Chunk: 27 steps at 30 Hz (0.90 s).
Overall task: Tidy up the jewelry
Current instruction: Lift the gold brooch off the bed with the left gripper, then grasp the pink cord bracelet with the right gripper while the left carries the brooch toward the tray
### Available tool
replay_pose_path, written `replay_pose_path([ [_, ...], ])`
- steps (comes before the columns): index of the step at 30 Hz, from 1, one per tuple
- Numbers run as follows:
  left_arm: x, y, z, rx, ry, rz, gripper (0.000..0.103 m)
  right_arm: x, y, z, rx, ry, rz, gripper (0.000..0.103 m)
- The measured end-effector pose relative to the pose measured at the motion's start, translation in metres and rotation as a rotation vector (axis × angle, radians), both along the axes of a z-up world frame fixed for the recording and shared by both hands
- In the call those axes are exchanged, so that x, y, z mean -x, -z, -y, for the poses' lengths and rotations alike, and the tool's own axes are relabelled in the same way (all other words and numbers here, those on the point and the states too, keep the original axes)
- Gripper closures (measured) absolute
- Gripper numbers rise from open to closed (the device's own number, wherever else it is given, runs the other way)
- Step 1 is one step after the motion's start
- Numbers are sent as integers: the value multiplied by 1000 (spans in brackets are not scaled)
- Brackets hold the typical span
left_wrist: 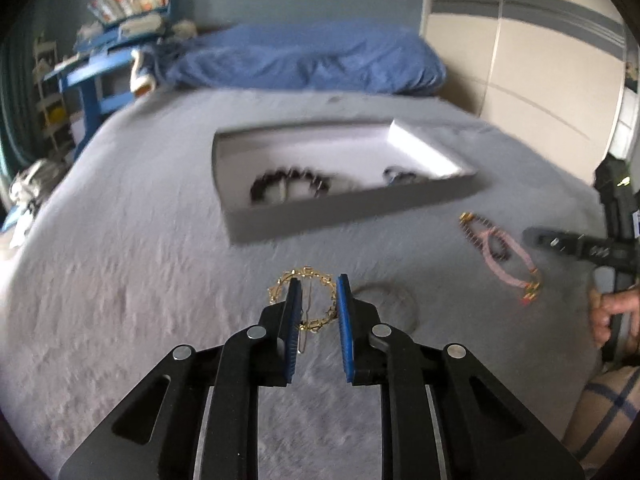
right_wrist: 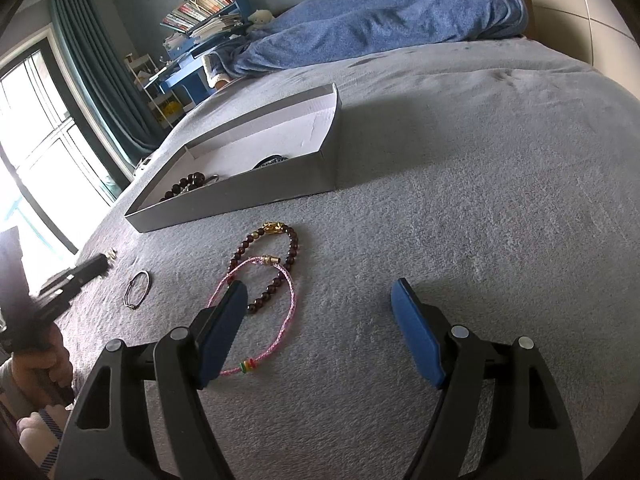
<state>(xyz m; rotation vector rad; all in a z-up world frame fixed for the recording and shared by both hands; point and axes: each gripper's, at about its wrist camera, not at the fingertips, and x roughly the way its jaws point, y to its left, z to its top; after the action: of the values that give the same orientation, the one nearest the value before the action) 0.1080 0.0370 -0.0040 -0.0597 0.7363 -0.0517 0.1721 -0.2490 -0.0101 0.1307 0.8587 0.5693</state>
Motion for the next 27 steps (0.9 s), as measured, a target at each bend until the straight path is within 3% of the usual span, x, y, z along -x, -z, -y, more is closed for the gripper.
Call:
replay_pose_path([
  [4, -3, 14, -3, 4, -19, -65, 83, 0, 0, 0, -1, 0, -1, 29],
  [8, -3, 15, -3, 4, -7, -68, 69, 0, 0, 0, -1, -1, -1, 29],
  [16, 1, 15, -5, 3, -37, -58, 69, 0, -1, 0, -1, 0, 0, 29],
  [23, 18, 3, -14, 40, -71, 58, 69, 1, -2, 0, -9, -2, 4, 29],
  [27, 13, 5, -16, 43, -88, 27, 68, 5, -4, -1, -28, -27, 18, 29],
])
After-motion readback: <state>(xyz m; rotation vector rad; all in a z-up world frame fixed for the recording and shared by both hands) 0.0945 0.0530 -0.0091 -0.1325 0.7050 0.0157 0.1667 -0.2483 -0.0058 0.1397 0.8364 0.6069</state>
